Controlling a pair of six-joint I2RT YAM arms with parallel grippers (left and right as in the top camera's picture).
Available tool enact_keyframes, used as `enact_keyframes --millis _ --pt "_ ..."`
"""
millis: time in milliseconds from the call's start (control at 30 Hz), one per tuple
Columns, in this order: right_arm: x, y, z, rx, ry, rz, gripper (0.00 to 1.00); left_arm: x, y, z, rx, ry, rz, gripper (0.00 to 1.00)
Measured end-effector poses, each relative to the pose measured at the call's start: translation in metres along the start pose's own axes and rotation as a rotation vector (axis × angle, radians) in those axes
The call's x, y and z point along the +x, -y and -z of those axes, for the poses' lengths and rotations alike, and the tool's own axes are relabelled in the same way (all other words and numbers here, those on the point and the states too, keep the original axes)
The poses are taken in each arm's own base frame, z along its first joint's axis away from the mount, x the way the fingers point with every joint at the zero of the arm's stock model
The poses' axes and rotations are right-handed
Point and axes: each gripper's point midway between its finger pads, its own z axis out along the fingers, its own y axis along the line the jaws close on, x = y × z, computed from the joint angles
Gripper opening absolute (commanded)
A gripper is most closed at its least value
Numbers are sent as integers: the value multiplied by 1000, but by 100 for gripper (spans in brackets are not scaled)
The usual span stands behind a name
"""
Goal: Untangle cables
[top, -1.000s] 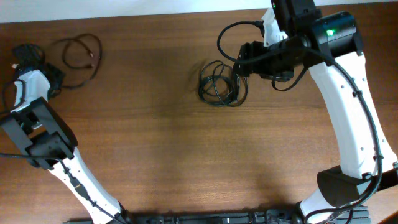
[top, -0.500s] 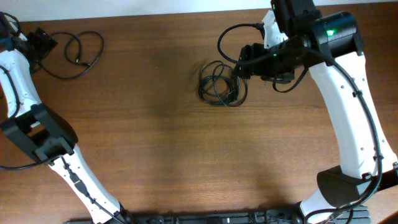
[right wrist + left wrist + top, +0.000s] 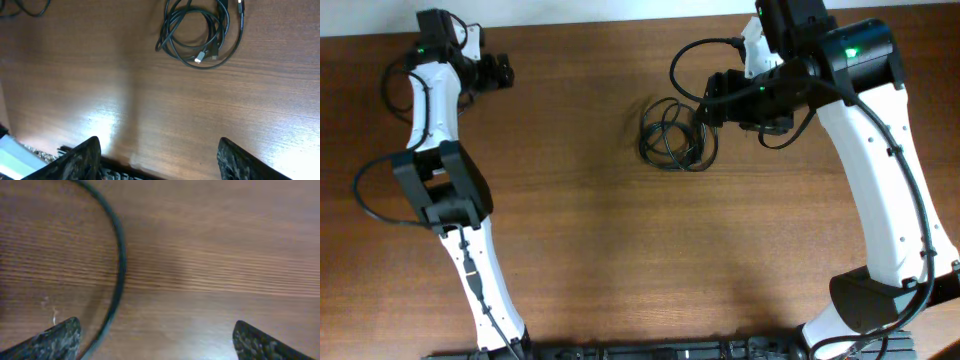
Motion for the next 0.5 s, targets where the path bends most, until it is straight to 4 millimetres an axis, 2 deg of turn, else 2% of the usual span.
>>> enact_keyframes --millis 33,67,100,167,200,267,300,333,500 --pt "0 0 0 0 -1 0 73 7 -7 -11 -27 -16 -5 89" --pt "0 0 0 1 -2 0 72 5 -13 -15 -55 -8 -17 84" --pt "1 0 0 1 -3 -1 72 5 -15 -15 -70 -5 -22 63" --pt "1 0 0 1 -2 0 73 3 -20 -18 -92 2 -47 30" --pt "1 0 0 1 -2 -1 73 3 -22 -19 -102 4 -57 23" --pt "1 0 0 1 -2 0 73 0 -30 -20 -147 13 -73 15" --pt "1 0 0 1 -3 -1 73 -2 -37 -19 -190 21 -81 6" --pt "1 0 0 2 -5 -1 73 -5 -46 -18 -244 31 -77 1" --pt "5 2 0 9 -22 -6 73 -14 -83 -15 -367 84 -17 2"
